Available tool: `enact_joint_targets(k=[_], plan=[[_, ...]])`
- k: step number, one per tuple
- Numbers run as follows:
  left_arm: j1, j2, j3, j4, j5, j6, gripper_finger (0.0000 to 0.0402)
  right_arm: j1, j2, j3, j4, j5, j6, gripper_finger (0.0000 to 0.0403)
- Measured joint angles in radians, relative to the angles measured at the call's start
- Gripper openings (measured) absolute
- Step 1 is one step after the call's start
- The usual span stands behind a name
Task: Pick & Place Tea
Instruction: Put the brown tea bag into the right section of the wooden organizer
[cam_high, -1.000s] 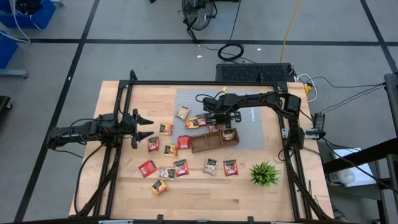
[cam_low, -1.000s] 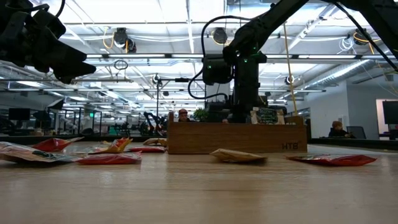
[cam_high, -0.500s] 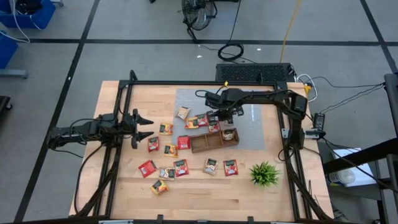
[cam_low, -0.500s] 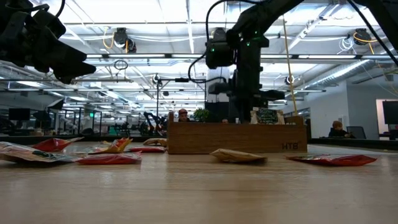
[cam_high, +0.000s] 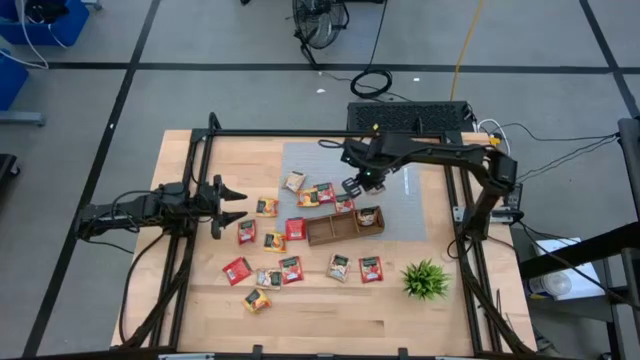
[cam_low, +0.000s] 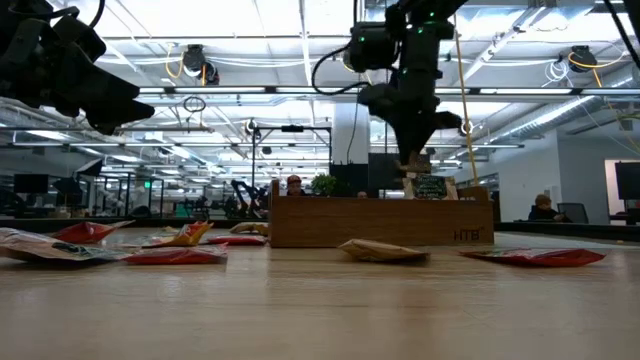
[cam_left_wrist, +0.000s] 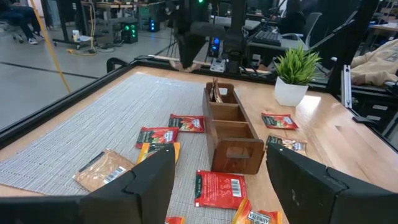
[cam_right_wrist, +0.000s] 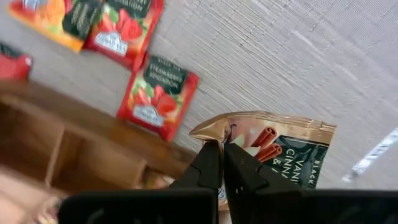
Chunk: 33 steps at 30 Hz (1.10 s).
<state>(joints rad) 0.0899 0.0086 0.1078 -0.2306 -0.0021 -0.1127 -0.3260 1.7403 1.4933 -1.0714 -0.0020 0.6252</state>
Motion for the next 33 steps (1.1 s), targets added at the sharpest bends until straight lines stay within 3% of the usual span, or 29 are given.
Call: enact_joint_targets(k=[14, 21, 26, 33], plan=[[0.000, 0.000, 0.000, 0.000, 0.000, 0.000, 0.0253, 0.016, -0.128, 0.000, -0.212, -0.027, -0.182, 0.0000], [0.000, 0.000, 0.000, 0.000, 0.000, 0.000, 0.0253, 0.107, -0.129, 0.033, -0.209, -0.021, -0.300, 0.0000], [0.000, 0.000, 0.000, 0.000, 0.000, 0.000, 0.0253, 0.209, -0.129, 0.065, -0.197, 0.072, -0.371, 0.0000], [0.000, 0.000, 0.000, 0.000, 0.000, 0.000, 0.0253, 0.376, -0.127, 0.065, -0.192, 0.284, -0.442, 0.0000]])
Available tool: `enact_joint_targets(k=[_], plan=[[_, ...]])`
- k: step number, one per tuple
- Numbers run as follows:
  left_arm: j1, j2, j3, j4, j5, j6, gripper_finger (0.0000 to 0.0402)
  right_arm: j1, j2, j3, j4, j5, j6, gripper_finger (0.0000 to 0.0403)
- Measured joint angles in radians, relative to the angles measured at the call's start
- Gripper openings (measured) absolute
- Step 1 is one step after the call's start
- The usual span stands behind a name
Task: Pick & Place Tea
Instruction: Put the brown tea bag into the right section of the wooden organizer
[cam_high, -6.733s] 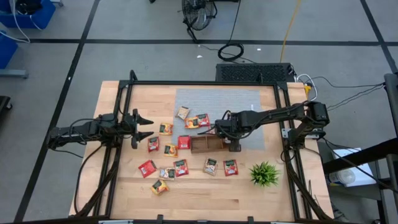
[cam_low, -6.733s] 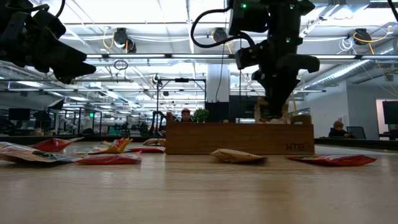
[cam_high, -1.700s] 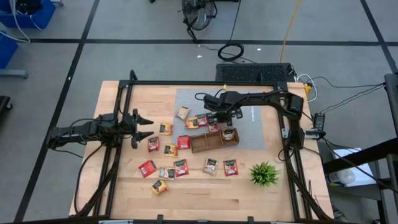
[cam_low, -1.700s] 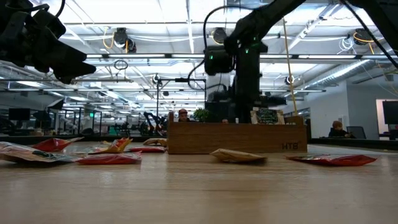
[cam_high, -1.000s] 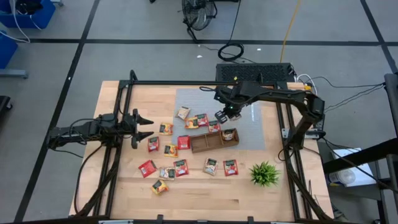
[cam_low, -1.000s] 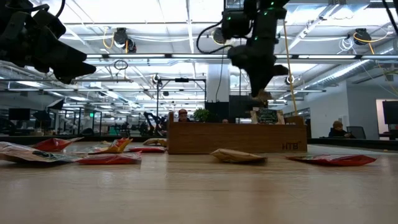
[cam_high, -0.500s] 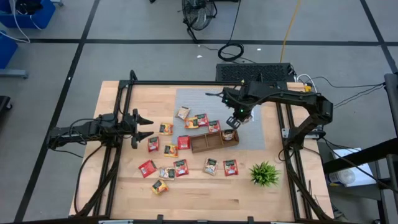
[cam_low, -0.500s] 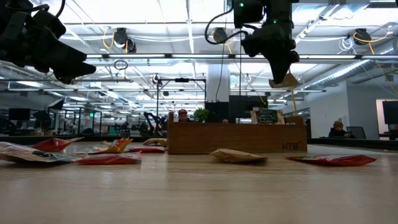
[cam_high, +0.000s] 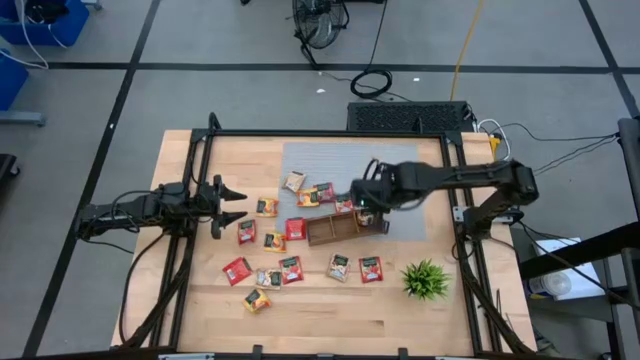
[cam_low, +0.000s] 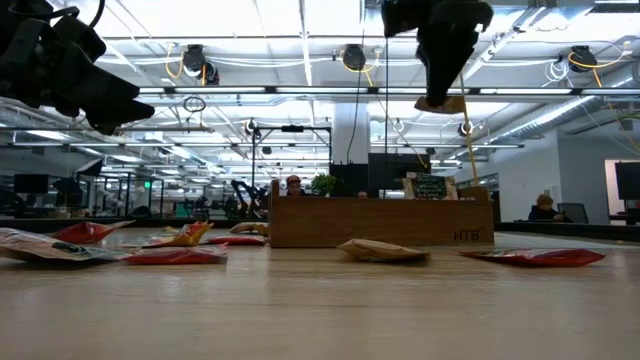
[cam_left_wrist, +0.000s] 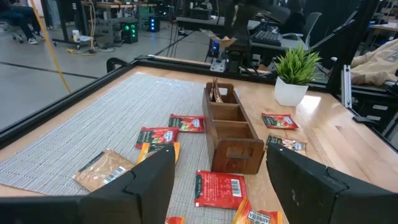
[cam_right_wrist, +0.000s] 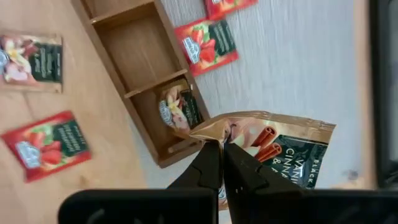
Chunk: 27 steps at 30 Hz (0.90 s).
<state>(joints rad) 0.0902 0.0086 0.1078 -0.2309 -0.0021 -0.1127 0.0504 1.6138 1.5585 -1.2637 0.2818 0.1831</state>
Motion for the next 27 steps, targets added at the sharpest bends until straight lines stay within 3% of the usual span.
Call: enact_joint_targets(k=[5, 14, 27], plan=[[0.000, 0.000, 0.000, 0.000, 0.000, 0.000, 0.0253, 0.117, 0.024, -0.017, 0.011, 0.110, -0.085, 0.0000], [0.000, 0.000, 0.000, 0.000, 0.000, 0.000, 0.0253, 0.250, 0.073, -0.111, 0.055, 0.141, -0.033, 0.0000], [0.000, 0.000, 0.000, 0.000, 0.000, 0.000, 0.0253, 0.313, 0.118, -0.240, 0.256, 0.302, -0.060, 0.0000]])
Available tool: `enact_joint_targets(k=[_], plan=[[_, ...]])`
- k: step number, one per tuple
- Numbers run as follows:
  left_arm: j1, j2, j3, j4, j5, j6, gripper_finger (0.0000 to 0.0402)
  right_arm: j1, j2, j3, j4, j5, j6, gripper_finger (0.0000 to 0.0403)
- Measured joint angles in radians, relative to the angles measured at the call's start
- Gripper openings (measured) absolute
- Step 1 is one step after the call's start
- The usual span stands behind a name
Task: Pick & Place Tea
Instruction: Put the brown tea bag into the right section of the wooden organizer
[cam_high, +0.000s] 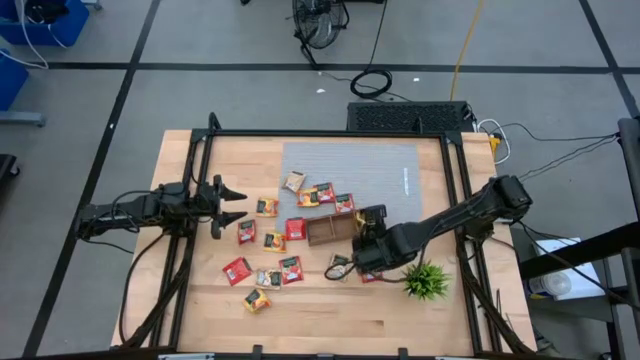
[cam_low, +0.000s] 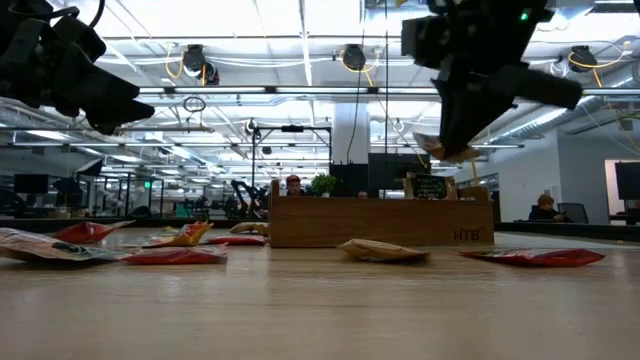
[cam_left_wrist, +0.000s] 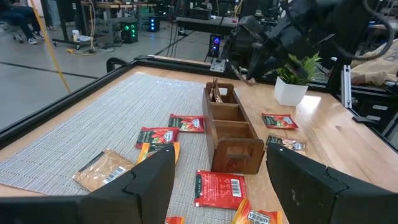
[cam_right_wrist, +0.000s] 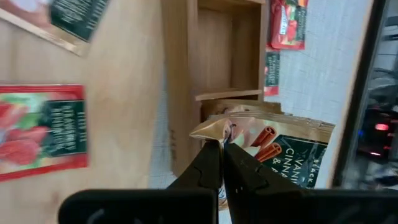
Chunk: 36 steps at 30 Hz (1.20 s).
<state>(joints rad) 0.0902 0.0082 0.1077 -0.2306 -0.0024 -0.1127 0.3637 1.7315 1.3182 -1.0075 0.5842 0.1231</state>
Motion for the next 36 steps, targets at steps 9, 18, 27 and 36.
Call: enact_joint_targets(k=[9, 18, 27, 36], plan=[[0.000, 0.000, 0.000, 0.000, 0.000, 0.000, 0.0253, -0.080, 0.075, -0.011, 0.069, -0.005, -0.038, 0.0000], [0.000, 0.000, 0.000, 0.000, 0.000, 0.000, 0.0253, -0.127, 0.084, -0.071, 0.093, -0.005, -0.040, 0.0000], [0.000, 0.000, 0.000, 0.000, 0.000, 0.000, 0.0253, -0.127, 0.081, -0.071, 0.128, -0.007, -0.060, 0.0047], [0.000, 0.000, 0.000, 0.000, 0.000, 0.000, 0.0253, -0.126, 0.075, -0.064, 0.101, -0.012, -0.111, 0.0109]])
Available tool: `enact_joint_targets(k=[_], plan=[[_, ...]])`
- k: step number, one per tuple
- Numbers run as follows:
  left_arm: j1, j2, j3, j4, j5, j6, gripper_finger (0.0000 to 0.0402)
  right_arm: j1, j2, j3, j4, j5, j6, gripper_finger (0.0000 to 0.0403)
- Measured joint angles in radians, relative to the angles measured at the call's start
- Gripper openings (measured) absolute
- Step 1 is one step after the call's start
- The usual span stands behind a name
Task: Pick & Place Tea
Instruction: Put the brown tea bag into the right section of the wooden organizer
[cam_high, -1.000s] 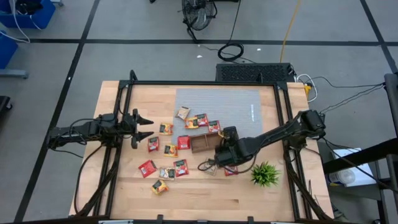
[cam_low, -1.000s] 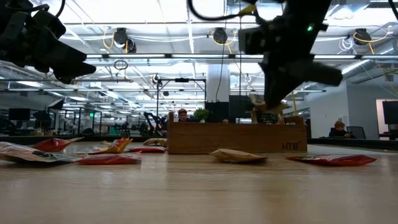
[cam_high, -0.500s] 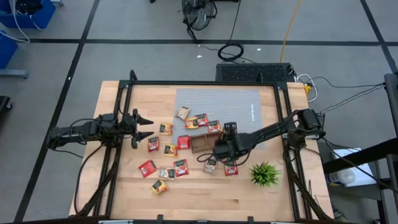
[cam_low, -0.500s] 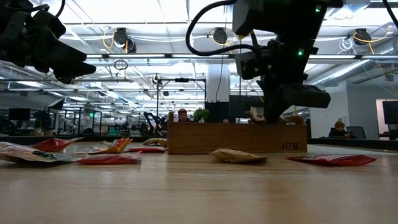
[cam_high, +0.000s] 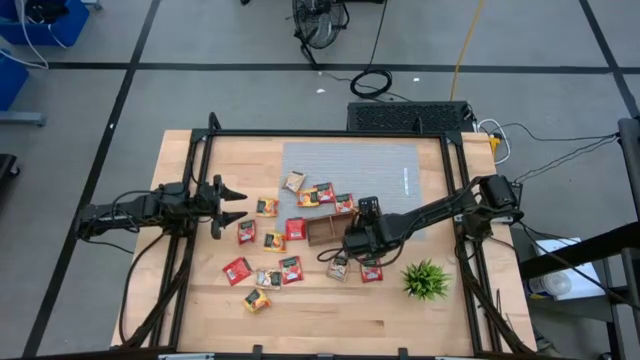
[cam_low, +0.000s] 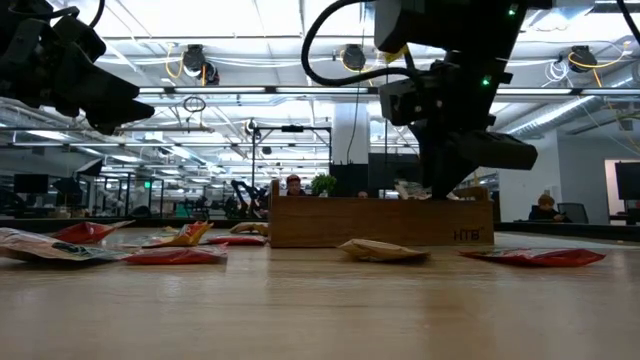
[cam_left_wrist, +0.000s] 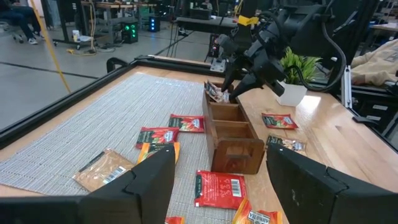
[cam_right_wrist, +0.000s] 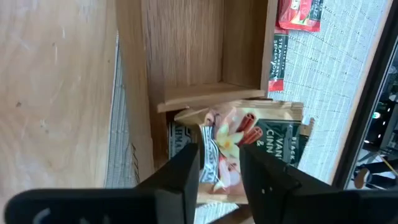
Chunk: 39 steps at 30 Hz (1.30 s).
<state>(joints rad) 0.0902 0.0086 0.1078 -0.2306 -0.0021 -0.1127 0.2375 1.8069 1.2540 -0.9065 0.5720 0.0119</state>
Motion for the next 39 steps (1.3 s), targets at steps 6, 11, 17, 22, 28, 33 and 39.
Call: enact_joint_targets(k=[6, 11, 17, 22, 28, 33, 39], plan=[[0.000, 0.000, 0.000, 0.000, 0.000, 0.000, 0.0253, 0.000, -0.025, 0.046, -0.060, 0.000, -0.009, 0.0123], [0.000, 0.000, 0.000, 0.000, 0.000, 0.000, 0.0253, 0.000, -0.050, 0.087, -0.094, 0.000, -0.030, 0.0119], [0.000, 0.000, 0.000, 0.000, 0.000, 0.000, 0.0253, -0.006, -0.065, 0.131, -0.078, -0.036, -0.029, 0.0118], [0.000, 0.000, 0.000, 0.000, 0.000, 0.000, 0.0253, -0.050, -0.072, 0.116, -0.048, -0.210, -0.025, 0.0103], [0.000, 0.000, 0.000, 0.000, 0.000, 0.000, 0.0253, -0.110, -0.072, 0.089, -0.031, -0.262, -0.051, 0.0038], [0.000, 0.000, 0.000, 0.000, 0.000, 0.000, 0.0253, -0.145, -0.072, 0.056, -0.026, -0.319, -0.054, 0.0006], [0.000, 0.000, 0.000, 0.000, 0.000, 0.000, 0.0253, -0.153, -0.072, 0.031, 0.002, -0.368, -0.088, 0.0001]])
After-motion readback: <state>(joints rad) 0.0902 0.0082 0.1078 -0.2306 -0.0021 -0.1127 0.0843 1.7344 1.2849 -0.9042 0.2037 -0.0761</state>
